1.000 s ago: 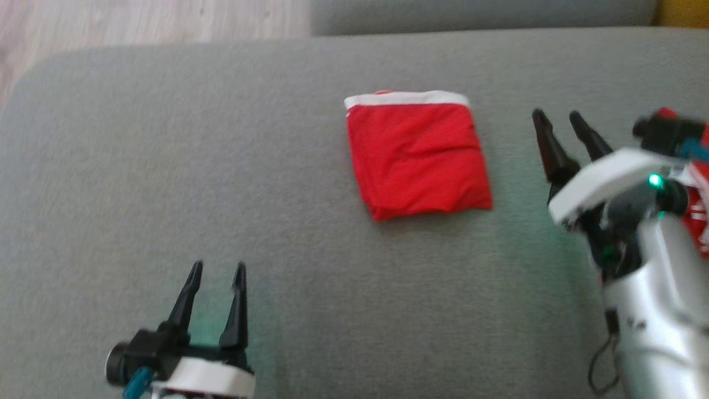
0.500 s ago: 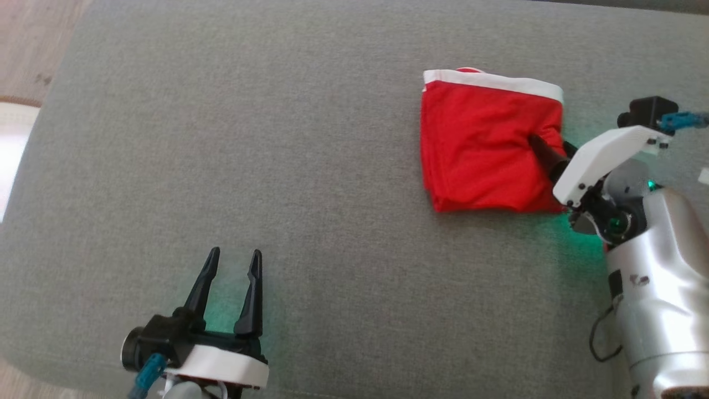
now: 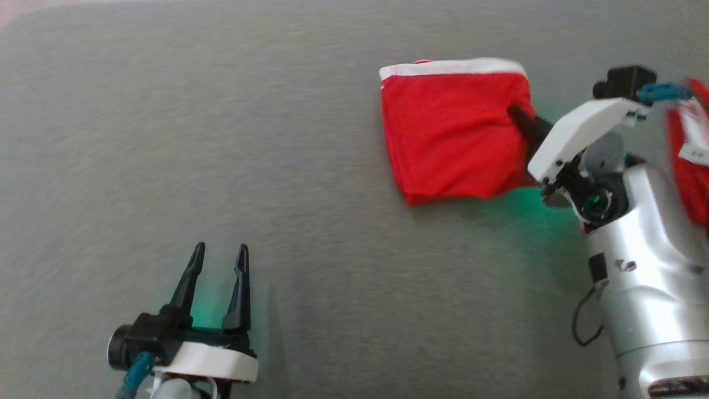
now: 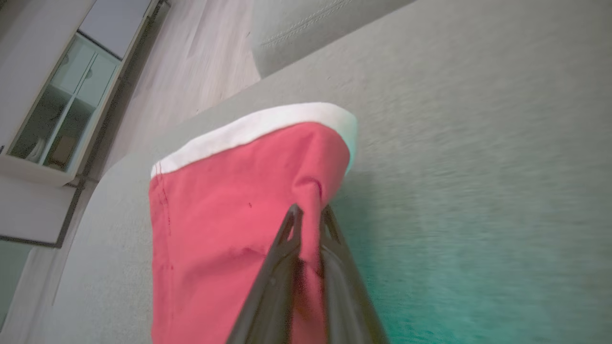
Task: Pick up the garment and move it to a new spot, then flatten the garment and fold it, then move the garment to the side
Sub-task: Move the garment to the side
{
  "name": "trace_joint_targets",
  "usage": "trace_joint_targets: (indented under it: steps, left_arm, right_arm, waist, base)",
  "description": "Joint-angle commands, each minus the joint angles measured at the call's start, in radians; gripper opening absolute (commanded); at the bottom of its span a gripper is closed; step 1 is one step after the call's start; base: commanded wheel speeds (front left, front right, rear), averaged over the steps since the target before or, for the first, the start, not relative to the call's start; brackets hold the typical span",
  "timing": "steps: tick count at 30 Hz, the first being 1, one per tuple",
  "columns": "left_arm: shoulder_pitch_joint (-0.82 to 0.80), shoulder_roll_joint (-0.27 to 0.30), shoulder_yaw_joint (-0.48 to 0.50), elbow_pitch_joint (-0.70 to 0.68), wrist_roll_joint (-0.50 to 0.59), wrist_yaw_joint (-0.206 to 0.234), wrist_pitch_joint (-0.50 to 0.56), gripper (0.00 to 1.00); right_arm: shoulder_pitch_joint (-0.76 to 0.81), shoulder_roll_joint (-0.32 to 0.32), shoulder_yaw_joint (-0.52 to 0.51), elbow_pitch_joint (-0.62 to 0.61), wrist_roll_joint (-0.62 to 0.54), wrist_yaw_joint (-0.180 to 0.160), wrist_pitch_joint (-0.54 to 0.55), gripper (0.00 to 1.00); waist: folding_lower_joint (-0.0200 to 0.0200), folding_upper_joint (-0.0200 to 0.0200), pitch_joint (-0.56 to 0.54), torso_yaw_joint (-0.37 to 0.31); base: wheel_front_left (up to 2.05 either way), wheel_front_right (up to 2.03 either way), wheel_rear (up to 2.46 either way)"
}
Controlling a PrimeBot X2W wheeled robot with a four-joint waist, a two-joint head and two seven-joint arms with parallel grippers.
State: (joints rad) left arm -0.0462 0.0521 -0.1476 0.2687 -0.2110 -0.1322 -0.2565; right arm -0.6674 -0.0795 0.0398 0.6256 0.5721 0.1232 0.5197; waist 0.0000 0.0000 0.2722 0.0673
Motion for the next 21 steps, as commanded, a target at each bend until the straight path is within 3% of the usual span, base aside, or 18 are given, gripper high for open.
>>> trace_joint_targets:
  steps: [1,6,9,15,21]
  left_arm:
    - [-0.027,0.011,0.036,-0.033,0.01,0.002,-0.005,1.0]
    - [-0.033,0.029,0.034,-0.039,0.015,0.002,-0.005,1.0]
    - [-0.036,0.036,0.019,-0.042,0.017,0.002,-0.005,1.0]
    - [-0.042,0.052,-0.001,-0.041,0.015,0.002,-0.005,1.0]
    - [-0.043,0.062,-0.015,-0.038,0.014,0.002,-0.005,1.0]
  right_arm:
    - [-0.023,-0.017,0.029,-0.074,0.018,0.008,0.003,0.0]
    - [0.0,-0.085,0.054,-0.208,0.051,0.008,0.055,0.0]
    - [0.012,-0.135,0.032,-0.27,0.054,0.008,0.095,0.0]
    - [0.012,-0.208,-0.065,-0.311,-0.013,0.008,0.142,0.0]
    - [-0.039,-0.22,-0.142,-0.256,-0.121,0.008,0.128,0.0]
  waist:
    - [0.0,0.0,0.004,-0.125]
    - [0.0,0.0,0.007,-0.252]
    - [0.0,0.0,0.014,-0.291]
    - [0.0,0.0,0.034,-0.298]
    - [0.0,0.0,0.049,-0.262]
  base:
    - [0.0,0.0,0.0]
    - [0.0,0.0,0.0]
    - [0.0,0.0,0.0]
    - [0.0,0.0,0.0]
    - [0.0,0.0,0.0]
